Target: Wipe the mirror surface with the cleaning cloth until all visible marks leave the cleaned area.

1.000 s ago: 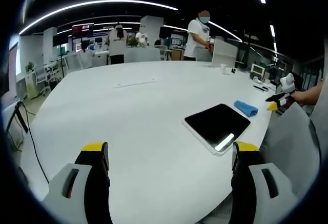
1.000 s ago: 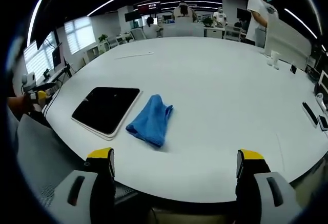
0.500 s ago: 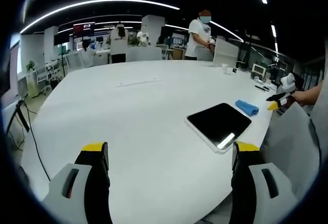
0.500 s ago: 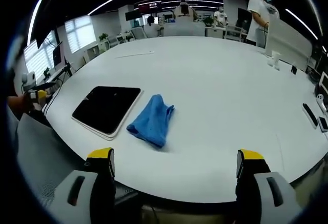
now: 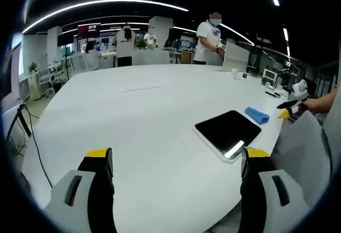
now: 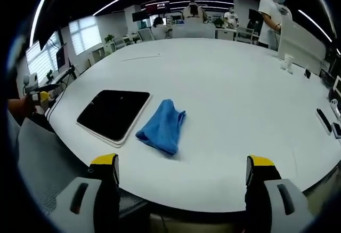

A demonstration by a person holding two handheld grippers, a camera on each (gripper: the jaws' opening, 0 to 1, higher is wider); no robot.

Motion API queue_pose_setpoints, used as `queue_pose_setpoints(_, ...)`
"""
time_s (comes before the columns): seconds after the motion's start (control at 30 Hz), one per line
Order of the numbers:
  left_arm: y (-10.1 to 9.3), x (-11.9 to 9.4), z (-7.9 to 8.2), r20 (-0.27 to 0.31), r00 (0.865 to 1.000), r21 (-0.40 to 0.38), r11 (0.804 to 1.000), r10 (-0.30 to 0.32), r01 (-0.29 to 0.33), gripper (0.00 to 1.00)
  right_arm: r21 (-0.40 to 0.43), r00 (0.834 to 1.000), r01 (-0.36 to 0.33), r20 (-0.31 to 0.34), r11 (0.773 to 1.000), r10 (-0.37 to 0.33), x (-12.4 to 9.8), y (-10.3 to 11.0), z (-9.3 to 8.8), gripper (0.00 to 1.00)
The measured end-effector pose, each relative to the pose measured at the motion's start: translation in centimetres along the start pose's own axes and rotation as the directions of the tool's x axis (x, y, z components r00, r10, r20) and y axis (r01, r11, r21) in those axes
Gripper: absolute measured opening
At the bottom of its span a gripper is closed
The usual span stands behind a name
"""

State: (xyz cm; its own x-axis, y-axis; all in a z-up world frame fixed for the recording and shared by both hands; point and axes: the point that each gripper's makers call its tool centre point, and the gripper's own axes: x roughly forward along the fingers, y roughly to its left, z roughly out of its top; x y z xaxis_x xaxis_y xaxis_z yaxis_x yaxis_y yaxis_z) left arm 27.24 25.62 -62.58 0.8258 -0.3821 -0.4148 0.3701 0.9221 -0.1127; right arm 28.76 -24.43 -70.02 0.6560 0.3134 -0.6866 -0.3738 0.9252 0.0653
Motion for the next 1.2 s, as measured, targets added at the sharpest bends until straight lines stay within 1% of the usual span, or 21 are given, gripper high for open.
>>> queue_pose_setpoints(0.07,0.0,-0.1,0.1,0.006,1.0,0.0,1.0,0.0,0.0,0.99,0.0,1.0,-0.001,0.005,1.0,0.001,0.1,0.0,0.4,0.98)
queue_pose_setpoints(0.17,0.0,-0.2,0.3,0.015,1.0,-0.001,1.0,0.004,-0.004,0.99,-0.021,1.0,-0.003,0.02,1.0,0.004,0.0,0.1,1.4,0.98)
queue_pose_setpoints(0.27,0.0,-0.2,-0.1,0.002,1.0,-0.003,1.0,0.005,-0.005,0.99,-0.028,1.0,-0.005,0.023,1.0,0.006,0.0,0.2,1.9,0.97)
queue_pose_setpoints(0.3,-0.1,-0.2,-0.1,0.003,1.0,-0.002,1.0,0.002,-0.002,0.99,-0.031,1.0,-0.008,0.025,0.999,0.009,0.1,0.2,2.0,0.95)
queue_pose_setpoints(0.4,-0.4,-0.3,0.0,0.007,1.0,0.001,1.0,-0.002,0.002,0.99,-0.041,1.0,-0.009,0.024,0.999,0.01,0.3,0.2,2.5,0.95)
queue_pose_setpoints(0.53,-0.6,-0.6,-0.5,-0.002,1.0,-0.004,1.0,-0.002,0.002,0.99,-0.04,1.0,-0.014,0.016,0.999,0.015,0.7,0.0,3.1,0.95)
queue_pose_setpoints(0.57,-0.6,-0.7,-0.8,-0.011,1.0,-0.004,1.0,-0.001,0.001,0.99,-0.043,1.0,-0.017,0.017,0.999,0.018,0.7,0.1,3.4,0.94)
queue_pose_setpoints(0.67,-0.5,-0.8,-0.9,-0.014,1.0,-0.007,1.0,0.004,-0.004,0.99,-0.048,0.999,-0.023,0.023,0.999,0.024,0.8,0.2,4.3,0.92)
queue_pose_setpoints(0.7,-0.4,-0.8,-0.9,-0.014,1.0,-0.009,1.0,0.006,-0.006,0.99,-0.053,0.999,-0.024,0.023,0.998,0.025,0.9,0.2,4.6,0.9)
queue_pose_setpoints(0.83,-0.6,-0.8,-0.6,-0.004,1.0,-0.021,1.0,0.011,-0.011,0.99,-0.089,0.998,-0.046,0.036,0.995,0.049,1.3,1.2,6.6,0.83)
queue_pose_setpoints(0.87,-0.7,-0.7,-0.5,-0.003,1.0,-0.018,1.0,0.009,-0.009,0.99,-0.089,0.998,-0.05,0.035,0.995,0.053,1.7,1.6,7.1,0.8)
queue_pose_setpoints(0.9,-0.8,-0.7,-0.5,0.0,1.0,-0.016,1.0,0.008,-0.008,0.99,-0.077,0.997,-0.066,0.032,0.995,0.069,2.0,1.9,7.3,0.75)
queue_pose_setpoints(0.93,-0.9,-0.7,-0.4,0.002,1.0,-0.017,1.0,0.007,-0.007,0.99,-0.068,0.996,-0.085,0.016,0.994,0.086,2.6,2.4,7.3,0.7)
queue_pose_setpoints(0.97,-0.9,-0.7,-0.4,0.002,1.0,-0.017,1.0,0.007,-0.007,0.99,-0.072,0.996,-0.087,-0.009,0.994,0.087,3.1,2.7,7.0,0.65)
queue_pose_setpoints(1.0,-1.0,-0.6,-0.4,0.004,1.0,-0.023,1.0,0.006,-0.006,0.99,-0.092,0.995,-0.1,-0.032,0.991,0.097,3.8,3.2,6.9,0.59)
queue_pose_setpoints(1.07,-1.1,-0.6,-0.3,0.011,1.0,-0.026,1.0,0.005,-0.005,0.99,-0.106,0.993,-0.114,-0.042,0.988,0.11,4.7,4.1,7.0,0.52)
queue_pose_setpoints(1.17,-1.1,-0.6,-0.6,0.006,1.0,-0.03,0.999,0.009,-0.009,0.99,-0.131,0.989,-0.123,-0.104,0.984,0.11,6.5,4.6,5.9,0.42)
queue_pose_setpoints(1.2,-1.1,-0.6,-0.6,0.006,1.0,-0.032,0.999,0.009,-0.009,0.99,-0.131,0.988,-0.118,-0.115,0.984,0.103,7.1,4.6,5.6,0.38)
